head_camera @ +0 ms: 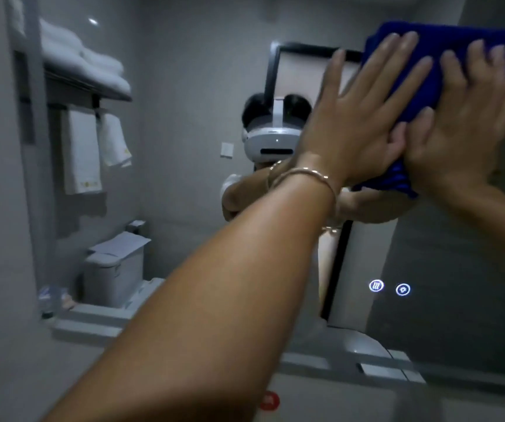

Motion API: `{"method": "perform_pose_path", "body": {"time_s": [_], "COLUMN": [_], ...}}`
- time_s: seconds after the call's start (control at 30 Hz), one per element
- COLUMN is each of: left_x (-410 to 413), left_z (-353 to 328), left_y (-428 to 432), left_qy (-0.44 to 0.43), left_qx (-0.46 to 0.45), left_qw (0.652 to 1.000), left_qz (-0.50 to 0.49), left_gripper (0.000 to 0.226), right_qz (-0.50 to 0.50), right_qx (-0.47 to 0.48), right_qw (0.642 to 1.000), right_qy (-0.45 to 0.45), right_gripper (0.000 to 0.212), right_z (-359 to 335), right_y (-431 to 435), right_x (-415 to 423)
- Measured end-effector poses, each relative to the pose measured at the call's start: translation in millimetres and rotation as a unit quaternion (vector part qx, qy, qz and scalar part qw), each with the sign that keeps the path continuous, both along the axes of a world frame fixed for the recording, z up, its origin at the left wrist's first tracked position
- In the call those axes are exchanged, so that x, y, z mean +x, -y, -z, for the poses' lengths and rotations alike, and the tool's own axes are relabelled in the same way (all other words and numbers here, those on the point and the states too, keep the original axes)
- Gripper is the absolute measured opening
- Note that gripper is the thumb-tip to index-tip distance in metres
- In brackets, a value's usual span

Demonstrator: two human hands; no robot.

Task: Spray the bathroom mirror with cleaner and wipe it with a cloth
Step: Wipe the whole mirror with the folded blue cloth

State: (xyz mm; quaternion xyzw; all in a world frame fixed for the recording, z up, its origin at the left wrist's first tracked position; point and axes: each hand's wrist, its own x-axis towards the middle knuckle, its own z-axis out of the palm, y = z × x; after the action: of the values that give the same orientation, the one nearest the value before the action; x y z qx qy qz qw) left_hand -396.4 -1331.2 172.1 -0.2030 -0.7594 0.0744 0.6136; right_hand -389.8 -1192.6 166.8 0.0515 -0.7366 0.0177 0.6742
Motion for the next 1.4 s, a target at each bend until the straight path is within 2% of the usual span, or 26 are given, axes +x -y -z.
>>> {"method": "perform_pose_path", "body": {"time_s": [0.17,0.43,0.7,0.97,1.2,1.4], "left_x": [2,10,12,24,34,42], "left_z": [24,84,168,255,309,339], "left_y": [110,245,305,322,288,241], "left_qy": [0.015,0.078,0.107,0.188,0.242,0.284], "left_qx": [0.028,0.062,0.172,0.273,0.341,0.306], "left_qw": [0.998,0.986,0.969,0.929,0.895,0.898], "left_qz": [-0.051,-0.13,-0.144,-0.165,-0.155,-0.143], "left_gripper": [0.063,0.067,0.066,0.063,0.064,0.066], "right_qz": [-0.033,-0.083,-0.023,-0.031,-0.028,-0.037], "right_qx": [0.034,0.131,0.255,0.348,0.417,0.449], "right_qw": [0.998,0.986,0.964,0.934,0.905,0.888], "right_qy": [0.046,0.068,0.071,0.078,0.083,0.09], "right_gripper": [0.065,0.063,0.062,0.059,0.059,0.057], "right_z": [16,59,115,188,232,259], "right_y": [114,241,311,349,328,273], "right_x": [0,-2,-11,-16,-14,-4]}}
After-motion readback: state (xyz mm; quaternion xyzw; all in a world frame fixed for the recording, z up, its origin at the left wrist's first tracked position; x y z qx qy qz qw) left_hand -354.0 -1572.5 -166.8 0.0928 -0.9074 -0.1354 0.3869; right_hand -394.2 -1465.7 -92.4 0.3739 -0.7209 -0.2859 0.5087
